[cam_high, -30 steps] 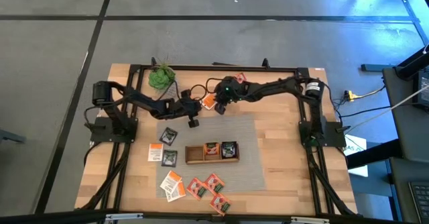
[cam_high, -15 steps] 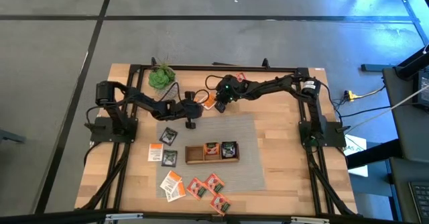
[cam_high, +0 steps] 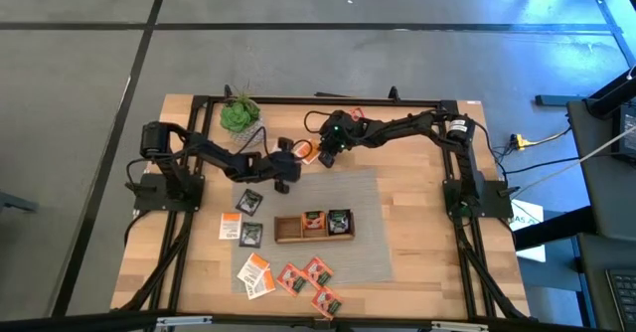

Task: Pick & Place Tea
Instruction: Put the white tea bag into the left section of the wooden organizer

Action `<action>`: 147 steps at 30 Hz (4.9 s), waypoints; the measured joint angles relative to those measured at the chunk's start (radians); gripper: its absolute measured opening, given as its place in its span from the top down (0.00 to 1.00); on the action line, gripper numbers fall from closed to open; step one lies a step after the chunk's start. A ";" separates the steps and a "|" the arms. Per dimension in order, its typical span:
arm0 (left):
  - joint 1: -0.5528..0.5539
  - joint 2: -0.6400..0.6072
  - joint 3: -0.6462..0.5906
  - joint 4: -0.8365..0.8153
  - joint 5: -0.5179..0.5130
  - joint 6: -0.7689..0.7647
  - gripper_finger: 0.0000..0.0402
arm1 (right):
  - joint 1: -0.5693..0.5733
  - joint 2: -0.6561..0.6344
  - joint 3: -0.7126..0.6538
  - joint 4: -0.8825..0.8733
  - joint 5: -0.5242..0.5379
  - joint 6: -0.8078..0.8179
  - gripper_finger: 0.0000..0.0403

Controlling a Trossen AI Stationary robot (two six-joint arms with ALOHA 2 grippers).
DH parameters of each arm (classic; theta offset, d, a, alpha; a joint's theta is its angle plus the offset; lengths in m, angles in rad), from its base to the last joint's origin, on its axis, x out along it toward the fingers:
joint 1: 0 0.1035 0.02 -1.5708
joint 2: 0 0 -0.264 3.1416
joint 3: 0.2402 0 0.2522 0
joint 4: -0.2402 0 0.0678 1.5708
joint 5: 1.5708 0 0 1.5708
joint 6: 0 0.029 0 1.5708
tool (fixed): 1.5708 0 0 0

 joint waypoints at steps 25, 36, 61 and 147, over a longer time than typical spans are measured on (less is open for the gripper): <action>-0.028 -0.001 0.015 -0.161 0.002 -0.045 0.71 | 0.056 0.002 0.036 -0.065 -0.073 -0.014 0.79; -0.024 0.005 0.167 -0.461 -0.030 -0.119 0.78 | 0.056 0.002 0.037 -0.077 -0.060 0.008 0.79; -0.080 -0.024 0.272 -0.756 -0.063 -0.161 0.78 | 0.051 0.008 0.102 -0.072 -0.069 0.001 0.79; -0.160 -0.039 0.272 -0.799 -0.176 -0.213 0.99 | 0.089 -0.012 0.134 -0.111 -0.165 -0.012 0.79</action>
